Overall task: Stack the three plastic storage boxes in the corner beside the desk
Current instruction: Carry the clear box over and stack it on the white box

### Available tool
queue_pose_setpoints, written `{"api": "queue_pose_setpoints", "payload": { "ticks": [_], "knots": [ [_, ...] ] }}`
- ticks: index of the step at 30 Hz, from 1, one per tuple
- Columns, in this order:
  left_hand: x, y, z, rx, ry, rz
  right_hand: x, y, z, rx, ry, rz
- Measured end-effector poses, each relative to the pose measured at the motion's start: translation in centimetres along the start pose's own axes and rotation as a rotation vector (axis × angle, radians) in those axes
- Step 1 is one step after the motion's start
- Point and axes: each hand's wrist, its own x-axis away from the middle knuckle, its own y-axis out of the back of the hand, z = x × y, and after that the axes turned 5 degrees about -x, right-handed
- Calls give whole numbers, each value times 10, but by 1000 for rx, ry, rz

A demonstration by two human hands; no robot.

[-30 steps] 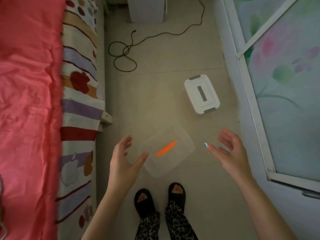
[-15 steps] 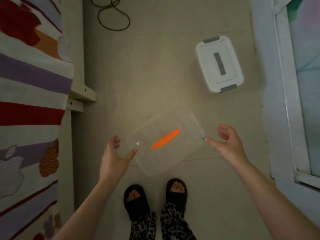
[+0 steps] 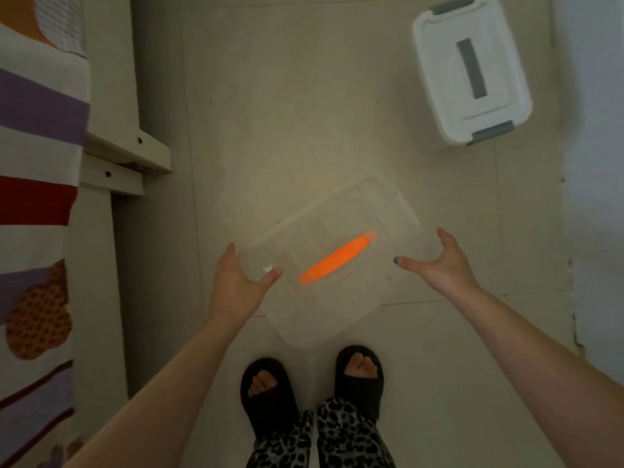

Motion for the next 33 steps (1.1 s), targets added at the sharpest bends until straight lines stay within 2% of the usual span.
{"api": "queue_pose_setpoints", "payload": {
  "ticks": [5,9,13,19,26,33],
  "knots": [
    [-14,-14,3,132,151,47,-15,-9,-7,-21,-73,63],
    [-19,-22,9,146,209,4,-21,-12,-8,-26,-99,42],
    [-21,-21,13,36,207,-16,-23,-10,-8,-101,-139,10],
    [-15,-8,5,39,150,-48,-14,-4,-2,-127,-100,-40],
    [25,45,-33,57,62,-84,28,31,29,-276,-76,-44],
    [103,131,-88,44,73,-71,99,95,79,-372,-32,18]
  ]
}}
